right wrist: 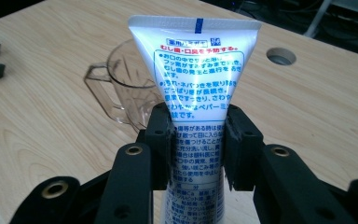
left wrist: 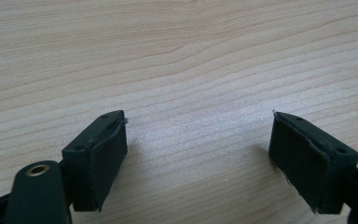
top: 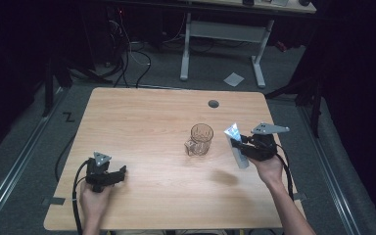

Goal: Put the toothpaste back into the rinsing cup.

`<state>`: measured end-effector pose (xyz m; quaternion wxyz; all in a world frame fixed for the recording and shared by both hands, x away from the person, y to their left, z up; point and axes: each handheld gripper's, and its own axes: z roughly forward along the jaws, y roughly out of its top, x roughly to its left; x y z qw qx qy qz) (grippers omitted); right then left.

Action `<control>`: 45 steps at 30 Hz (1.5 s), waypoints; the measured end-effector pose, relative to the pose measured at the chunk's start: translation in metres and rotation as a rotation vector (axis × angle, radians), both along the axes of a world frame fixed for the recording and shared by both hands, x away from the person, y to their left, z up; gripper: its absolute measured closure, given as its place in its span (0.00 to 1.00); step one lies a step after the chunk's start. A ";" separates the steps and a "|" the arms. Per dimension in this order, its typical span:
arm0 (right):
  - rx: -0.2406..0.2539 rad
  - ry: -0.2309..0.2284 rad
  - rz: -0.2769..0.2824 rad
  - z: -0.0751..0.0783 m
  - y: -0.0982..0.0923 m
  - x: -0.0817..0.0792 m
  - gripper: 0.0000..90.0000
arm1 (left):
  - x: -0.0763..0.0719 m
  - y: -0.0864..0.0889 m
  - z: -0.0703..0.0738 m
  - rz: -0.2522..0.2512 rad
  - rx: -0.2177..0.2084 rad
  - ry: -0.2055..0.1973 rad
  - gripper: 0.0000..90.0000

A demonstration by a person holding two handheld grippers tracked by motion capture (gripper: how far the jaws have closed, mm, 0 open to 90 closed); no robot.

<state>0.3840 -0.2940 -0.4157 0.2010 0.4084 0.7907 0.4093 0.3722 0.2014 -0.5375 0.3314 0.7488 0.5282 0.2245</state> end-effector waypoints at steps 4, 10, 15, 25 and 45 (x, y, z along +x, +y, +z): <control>0.014 -0.017 0.025 0.005 0.008 -0.003 0.74 | 0.000 0.000 0.000 0.000 0.000 0.000 0.22; 0.028 -0.027 0.049 0.011 0.015 -0.003 0.74 | 0.000 0.000 0.000 0.000 0.000 0.000 0.22; 0.043 -0.040 0.062 0.016 0.020 -0.002 0.74 | 0.000 0.000 0.000 0.000 0.000 0.000 0.22; 0.048 -0.062 0.095 0.029 0.034 0.003 0.74 | 0.000 0.000 0.000 0.000 0.000 0.000 0.22; 0.061 -0.080 0.121 0.038 0.055 0.018 0.74 | 0.000 0.000 0.000 0.000 -0.001 0.000 0.22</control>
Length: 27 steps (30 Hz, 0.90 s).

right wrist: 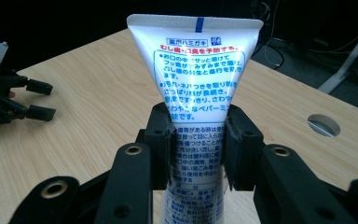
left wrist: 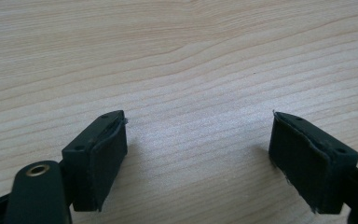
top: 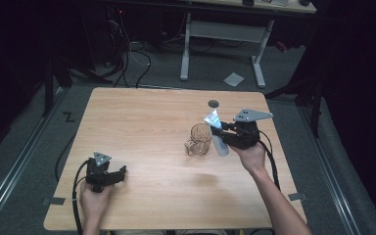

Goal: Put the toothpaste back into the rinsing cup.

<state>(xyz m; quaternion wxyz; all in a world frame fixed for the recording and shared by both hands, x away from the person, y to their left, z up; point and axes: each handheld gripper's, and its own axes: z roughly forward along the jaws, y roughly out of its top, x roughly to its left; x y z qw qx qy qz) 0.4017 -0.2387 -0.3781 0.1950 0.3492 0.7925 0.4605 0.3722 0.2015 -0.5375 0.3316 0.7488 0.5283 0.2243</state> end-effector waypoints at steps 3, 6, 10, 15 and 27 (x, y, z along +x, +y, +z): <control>-0.001 -0.004 0.001 0.001 0.003 0.004 0.74 | 0.000 0.000 0.000 0.000 0.000 0.000 0.22; -0.009 -0.008 -0.003 0.001 0.006 0.007 0.74 | 0.000 0.000 0.000 0.000 0.000 0.000 0.22; -0.016 -0.014 -0.005 0.002 0.009 0.010 0.74 | 0.000 0.000 0.000 0.000 0.000 0.000 0.22; -0.007 -0.021 -0.011 0.005 0.012 0.016 0.74 | 0.000 0.000 0.000 0.000 -0.001 0.000 0.22; 0.005 -0.047 -0.017 0.010 0.025 0.025 0.74 | 0.000 0.000 0.000 0.000 -0.001 0.000 0.22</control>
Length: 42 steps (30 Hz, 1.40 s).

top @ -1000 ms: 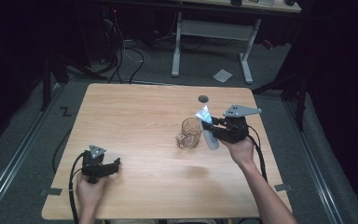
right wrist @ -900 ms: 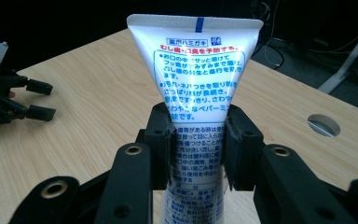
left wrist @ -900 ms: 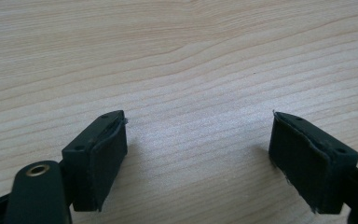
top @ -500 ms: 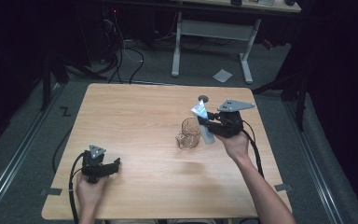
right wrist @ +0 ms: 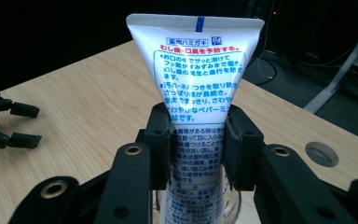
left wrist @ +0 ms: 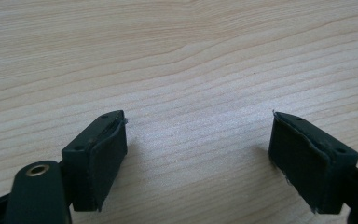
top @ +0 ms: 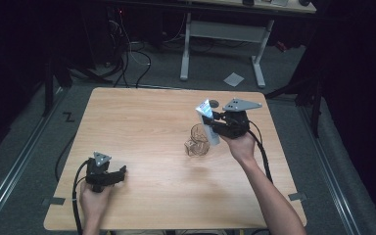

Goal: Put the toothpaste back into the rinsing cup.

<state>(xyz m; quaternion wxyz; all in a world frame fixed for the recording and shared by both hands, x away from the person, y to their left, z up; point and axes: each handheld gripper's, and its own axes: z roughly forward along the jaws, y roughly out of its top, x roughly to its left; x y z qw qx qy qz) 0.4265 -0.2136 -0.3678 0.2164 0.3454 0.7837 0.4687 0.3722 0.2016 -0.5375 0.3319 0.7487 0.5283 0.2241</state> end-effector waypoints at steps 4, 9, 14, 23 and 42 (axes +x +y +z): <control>-0.007 0.006 0.010 -0.001 0.006 0.003 0.74 | 0.000 0.000 0.000 0.000 0.000 0.000 0.22; 0.005 0.009 0.008 0.001 0.010 0.008 0.74 | 0.000 0.000 0.000 -0.001 0.000 0.000 0.22; 0.004 0.001 0.005 0.003 0.014 0.012 0.74 | 0.000 0.000 0.000 -0.002 0.000 0.001 0.22; -0.006 -0.002 -0.019 -0.002 0.016 0.020 0.73 | 0.000 0.000 0.000 -0.002 0.000 0.001 0.22; -0.038 0.018 -0.067 -0.023 0.022 0.033 0.73 | 0.000 0.000 0.000 -0.001 0.001 -0.001 0.22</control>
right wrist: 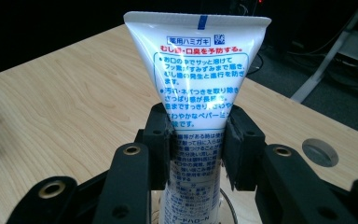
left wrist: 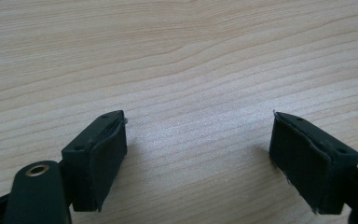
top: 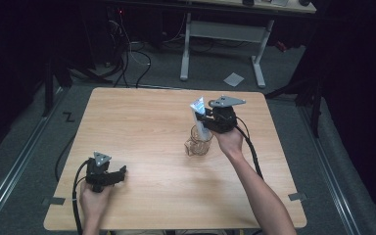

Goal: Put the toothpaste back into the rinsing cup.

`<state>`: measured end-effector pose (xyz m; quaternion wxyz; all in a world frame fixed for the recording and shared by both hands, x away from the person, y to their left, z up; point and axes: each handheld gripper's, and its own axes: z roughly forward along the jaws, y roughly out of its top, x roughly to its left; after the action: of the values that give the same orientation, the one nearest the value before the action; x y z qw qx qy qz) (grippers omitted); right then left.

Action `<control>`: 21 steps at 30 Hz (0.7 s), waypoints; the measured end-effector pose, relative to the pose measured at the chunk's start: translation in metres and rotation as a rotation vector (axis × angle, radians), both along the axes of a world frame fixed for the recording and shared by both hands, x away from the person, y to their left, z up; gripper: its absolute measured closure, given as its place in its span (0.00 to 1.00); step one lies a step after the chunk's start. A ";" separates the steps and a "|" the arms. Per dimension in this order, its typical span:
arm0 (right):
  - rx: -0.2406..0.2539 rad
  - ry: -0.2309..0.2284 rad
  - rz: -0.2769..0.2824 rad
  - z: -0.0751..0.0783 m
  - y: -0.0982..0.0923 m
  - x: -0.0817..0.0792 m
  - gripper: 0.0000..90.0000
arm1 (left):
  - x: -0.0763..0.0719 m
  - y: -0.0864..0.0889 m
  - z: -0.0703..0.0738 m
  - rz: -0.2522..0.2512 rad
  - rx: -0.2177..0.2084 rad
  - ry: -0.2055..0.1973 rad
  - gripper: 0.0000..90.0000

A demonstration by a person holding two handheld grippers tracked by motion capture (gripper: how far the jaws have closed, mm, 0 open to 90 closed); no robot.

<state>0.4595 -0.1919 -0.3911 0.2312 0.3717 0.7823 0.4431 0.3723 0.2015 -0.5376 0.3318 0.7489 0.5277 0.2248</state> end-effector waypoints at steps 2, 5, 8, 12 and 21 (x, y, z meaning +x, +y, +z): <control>0.000 0.010 -0.007 -0.004 -0.001 0.001 0.73 | 0.000 0.000 0.000 -0.001 0.000 0.001 0.21; -0.009 0.020 -0.008 -0.010 -0.001 0.002 0.73 | 0.000 0.000 0.000 0.000 0.000 0.000 0.21; -0.014 0.020 -0.005 -0.011 0.002 0.003 0.73 | 0.000 0.000 0.000 -0.001 0.000 0.001 0.21; -0.018 0.026 0.005 -0.012 0.004 0.003 0.73 | 0.000 0.000 0.000 -0.001 0.000 0.002 0.21; -0.048 0.051 0.011 -0.017 0.006 0.005 0.73 | 0.000 0.000 0.000 -0.001 0.000 0.002 0.21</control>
<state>0.4648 -0.1857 -0.4082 0.2175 0.3730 0.8005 0.4156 0.3723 0.2015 -0.5375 0.3316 0.7493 0.5276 0.2240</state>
